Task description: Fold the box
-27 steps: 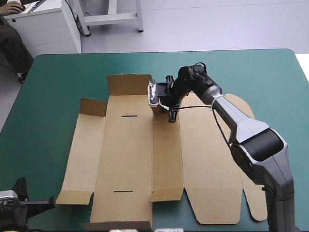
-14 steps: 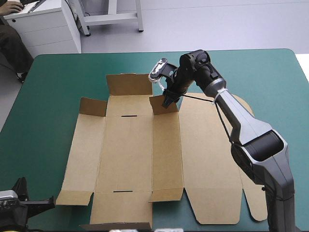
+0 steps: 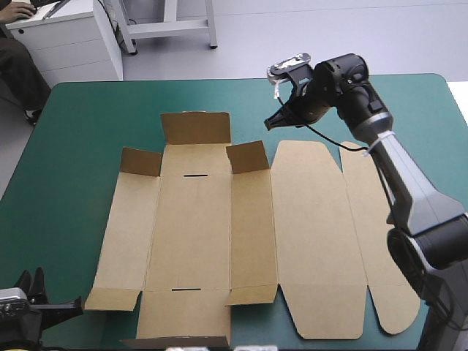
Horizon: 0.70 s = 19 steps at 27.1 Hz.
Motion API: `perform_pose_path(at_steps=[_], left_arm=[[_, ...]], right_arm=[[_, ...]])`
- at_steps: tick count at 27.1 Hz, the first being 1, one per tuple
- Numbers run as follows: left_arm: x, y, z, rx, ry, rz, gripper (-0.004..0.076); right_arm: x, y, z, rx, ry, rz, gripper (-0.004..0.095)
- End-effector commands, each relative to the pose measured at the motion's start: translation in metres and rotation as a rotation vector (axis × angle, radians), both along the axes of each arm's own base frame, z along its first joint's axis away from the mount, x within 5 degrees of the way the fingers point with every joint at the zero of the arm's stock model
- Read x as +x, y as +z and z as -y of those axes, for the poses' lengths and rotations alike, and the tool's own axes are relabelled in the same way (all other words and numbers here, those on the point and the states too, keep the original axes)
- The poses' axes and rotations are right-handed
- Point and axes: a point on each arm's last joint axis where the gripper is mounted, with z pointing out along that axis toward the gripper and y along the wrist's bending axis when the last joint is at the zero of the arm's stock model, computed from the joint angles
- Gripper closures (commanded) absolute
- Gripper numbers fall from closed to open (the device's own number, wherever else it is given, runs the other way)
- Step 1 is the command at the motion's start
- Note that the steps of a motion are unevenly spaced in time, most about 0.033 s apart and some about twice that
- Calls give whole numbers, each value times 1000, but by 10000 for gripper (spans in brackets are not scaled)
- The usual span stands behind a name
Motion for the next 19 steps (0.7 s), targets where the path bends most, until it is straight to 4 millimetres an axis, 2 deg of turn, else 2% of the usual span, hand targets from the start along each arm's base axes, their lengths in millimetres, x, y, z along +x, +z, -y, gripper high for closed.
perform_pose_path(at_steps=[1,2,7,9,11,12,19], left_arm=[[-3,13,1,14,-13,112,501],[-3,13,1,14,-13,112,449],[-3,13,1,14,-13,113,247],[-3,13,1,9,-10,115,200],[-3,13,1,9,-10,115,192],[-3,13,1,9,-10,115,192],[-3,13,3,-26,-29,119,193]], right_arm=[[-33,32,34,15,-54,46,913],[-43,30,47,13,-78,44,913],[-75,24,80,52,-164,108,913],[-90,19,88,63,-178,129,913],[-107,12,94,74,-187,159,913],[-125,5,99,76,-182,180,913],[-179,-15,113,97,-177,258,913]])
